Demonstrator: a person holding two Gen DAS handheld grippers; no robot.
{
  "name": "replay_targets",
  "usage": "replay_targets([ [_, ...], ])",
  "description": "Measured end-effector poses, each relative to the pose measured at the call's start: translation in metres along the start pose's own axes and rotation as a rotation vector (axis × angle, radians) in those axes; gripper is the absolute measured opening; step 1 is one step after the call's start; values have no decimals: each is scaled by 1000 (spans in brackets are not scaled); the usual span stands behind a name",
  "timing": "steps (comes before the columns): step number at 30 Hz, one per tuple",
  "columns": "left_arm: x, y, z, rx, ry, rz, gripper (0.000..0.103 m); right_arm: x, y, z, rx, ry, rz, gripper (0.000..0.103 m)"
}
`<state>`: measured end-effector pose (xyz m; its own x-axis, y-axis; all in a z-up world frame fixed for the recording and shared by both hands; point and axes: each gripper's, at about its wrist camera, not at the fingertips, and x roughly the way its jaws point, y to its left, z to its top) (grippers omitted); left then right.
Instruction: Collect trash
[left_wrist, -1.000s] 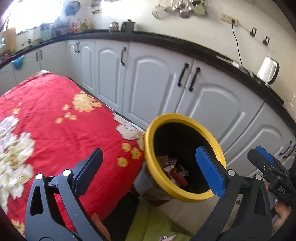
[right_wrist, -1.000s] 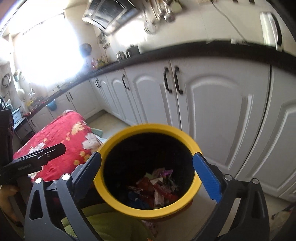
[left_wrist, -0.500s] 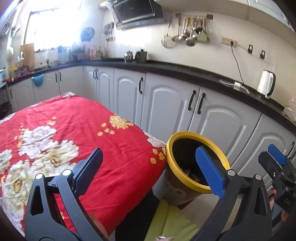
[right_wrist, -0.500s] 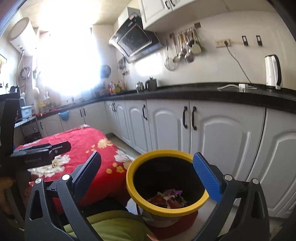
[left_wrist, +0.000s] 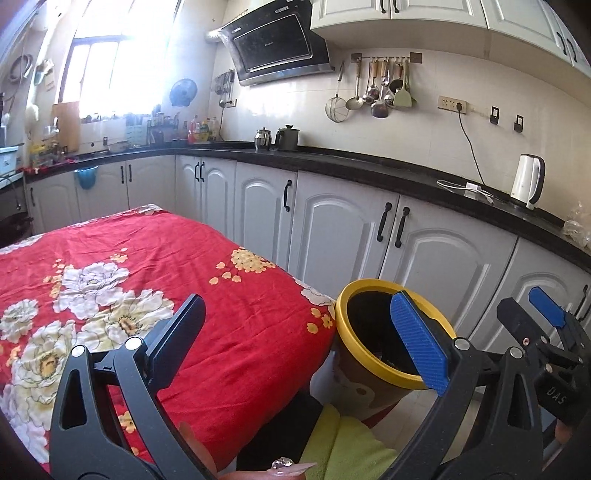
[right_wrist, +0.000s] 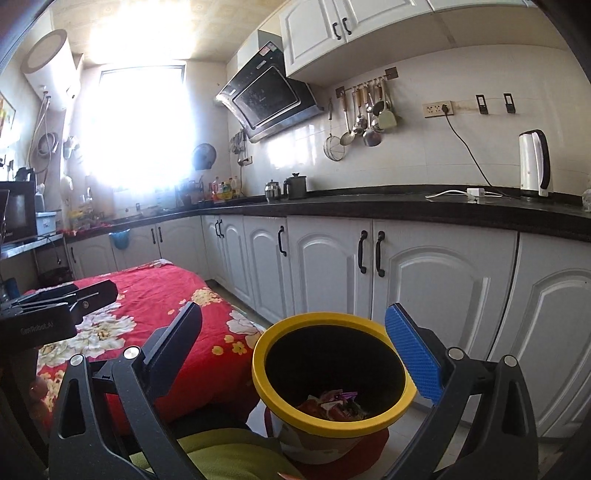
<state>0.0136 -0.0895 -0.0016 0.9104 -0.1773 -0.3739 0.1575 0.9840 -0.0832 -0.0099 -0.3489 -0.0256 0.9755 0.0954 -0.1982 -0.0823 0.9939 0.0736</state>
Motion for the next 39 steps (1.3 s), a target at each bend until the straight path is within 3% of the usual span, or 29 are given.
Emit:
replay_targets([
  [39, 0, 1, 1, -2, -3, 5, 92, 2, 2, -4, 2, 20, 2, 97],
])
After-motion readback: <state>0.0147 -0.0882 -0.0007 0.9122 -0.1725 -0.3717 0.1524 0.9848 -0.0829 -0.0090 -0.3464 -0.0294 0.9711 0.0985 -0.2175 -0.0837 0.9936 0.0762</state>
